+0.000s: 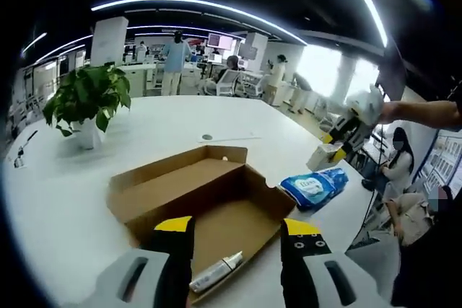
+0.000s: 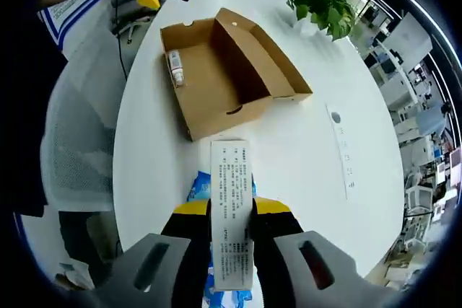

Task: Operate the shoe box by opening the lid, removing the specified soft item, and placing it in the target area until the item is outside and the box remains undamaged.

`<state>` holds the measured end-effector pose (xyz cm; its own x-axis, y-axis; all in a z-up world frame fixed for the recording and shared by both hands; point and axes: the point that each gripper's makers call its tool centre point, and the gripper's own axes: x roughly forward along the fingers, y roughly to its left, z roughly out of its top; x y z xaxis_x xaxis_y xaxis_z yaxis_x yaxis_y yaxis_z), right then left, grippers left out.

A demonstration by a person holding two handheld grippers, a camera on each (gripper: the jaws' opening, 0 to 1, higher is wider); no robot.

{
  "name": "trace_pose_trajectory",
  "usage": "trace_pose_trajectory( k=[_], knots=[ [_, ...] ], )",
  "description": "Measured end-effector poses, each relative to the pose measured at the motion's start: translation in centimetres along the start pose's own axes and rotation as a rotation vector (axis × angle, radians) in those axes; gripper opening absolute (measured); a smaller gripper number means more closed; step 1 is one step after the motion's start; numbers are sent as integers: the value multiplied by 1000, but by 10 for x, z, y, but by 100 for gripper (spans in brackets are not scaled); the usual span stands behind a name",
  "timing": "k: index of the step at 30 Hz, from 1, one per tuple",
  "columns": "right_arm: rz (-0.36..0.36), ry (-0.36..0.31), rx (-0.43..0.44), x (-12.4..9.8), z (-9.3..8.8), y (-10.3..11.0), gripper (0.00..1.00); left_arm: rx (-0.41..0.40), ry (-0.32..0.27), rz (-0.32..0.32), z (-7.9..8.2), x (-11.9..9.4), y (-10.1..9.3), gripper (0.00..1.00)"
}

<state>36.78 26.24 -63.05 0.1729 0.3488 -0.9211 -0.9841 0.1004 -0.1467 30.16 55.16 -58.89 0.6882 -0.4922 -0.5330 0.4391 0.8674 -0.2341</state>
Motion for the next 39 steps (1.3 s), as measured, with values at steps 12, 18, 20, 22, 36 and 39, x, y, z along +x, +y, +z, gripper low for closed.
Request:
trace_pose_trajectory(
  k=[12,18,20,22,36,39],
  knots=[
    [-13,23,74,-14,-64,5,18,29,30,-37,7,30,-31,48],
    [-18,41,121,-20,-104,7,18,42,44,-55,12,46,-45,48],
    [-18,45,134,-22,-112,7,18,48,54,-62,11,52,-50,48],
    [-18,51,147,-23,-122,8,18,53,61,-69,11,58,-55,48],
    [-23,73,201,-27,-167,6,18,69,94,-95,10,82,-76,49],
    [-23,74,204,-26,-172,0,18,68,99,-89,9,82,-77,49]
  ],
)
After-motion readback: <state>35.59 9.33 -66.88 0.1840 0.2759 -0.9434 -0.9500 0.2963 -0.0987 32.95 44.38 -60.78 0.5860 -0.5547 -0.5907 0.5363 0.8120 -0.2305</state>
